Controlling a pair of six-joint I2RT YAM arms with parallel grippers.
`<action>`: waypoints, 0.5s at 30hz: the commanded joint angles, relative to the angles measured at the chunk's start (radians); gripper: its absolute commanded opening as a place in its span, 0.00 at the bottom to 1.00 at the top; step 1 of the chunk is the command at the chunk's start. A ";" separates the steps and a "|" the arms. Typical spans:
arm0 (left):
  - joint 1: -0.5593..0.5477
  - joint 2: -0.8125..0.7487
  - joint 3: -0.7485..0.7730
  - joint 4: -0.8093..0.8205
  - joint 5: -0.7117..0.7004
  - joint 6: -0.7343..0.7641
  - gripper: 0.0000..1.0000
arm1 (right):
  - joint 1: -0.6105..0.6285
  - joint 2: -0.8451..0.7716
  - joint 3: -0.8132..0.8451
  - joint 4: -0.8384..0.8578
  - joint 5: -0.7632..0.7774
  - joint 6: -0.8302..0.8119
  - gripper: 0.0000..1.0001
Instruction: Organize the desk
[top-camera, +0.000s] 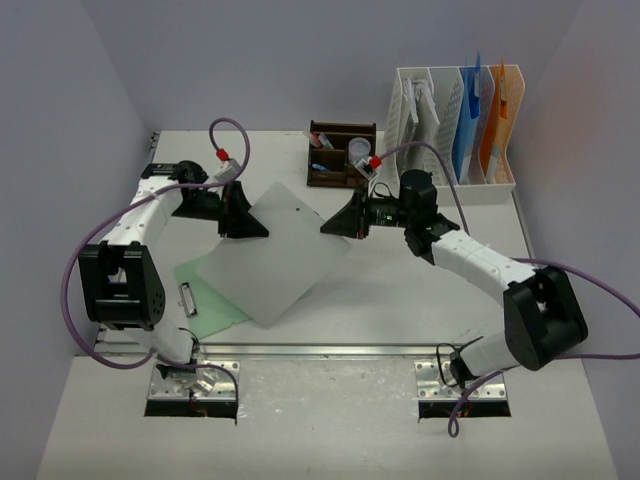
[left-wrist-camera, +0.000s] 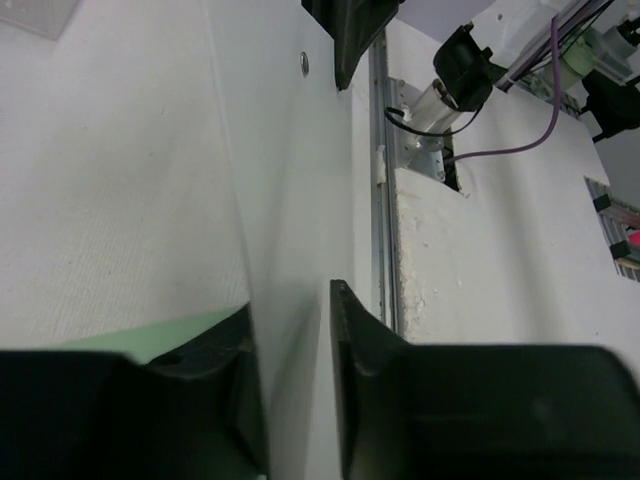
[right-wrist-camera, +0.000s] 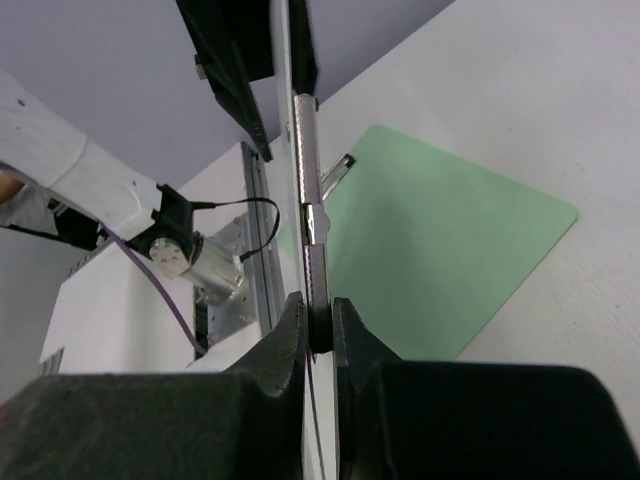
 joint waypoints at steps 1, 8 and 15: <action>0.018 -0.027 0.037 0.007 0.191 0.053 0.60 | -0.025 -0.097 0.129 -0.244 -0.006 -0.170 0.00; 0.055 -0.066 0.123 0.036 0.046 0.027 1.00 | -0.130 -0.206 0.356 -0.775 0.132 -0.417 0.00; 0.061 -0.319 -0.021 0.923 -0.599 -0.841 1.00 | -0.229 -0.249 0.577 -1.108 0.407 -0.674 0.00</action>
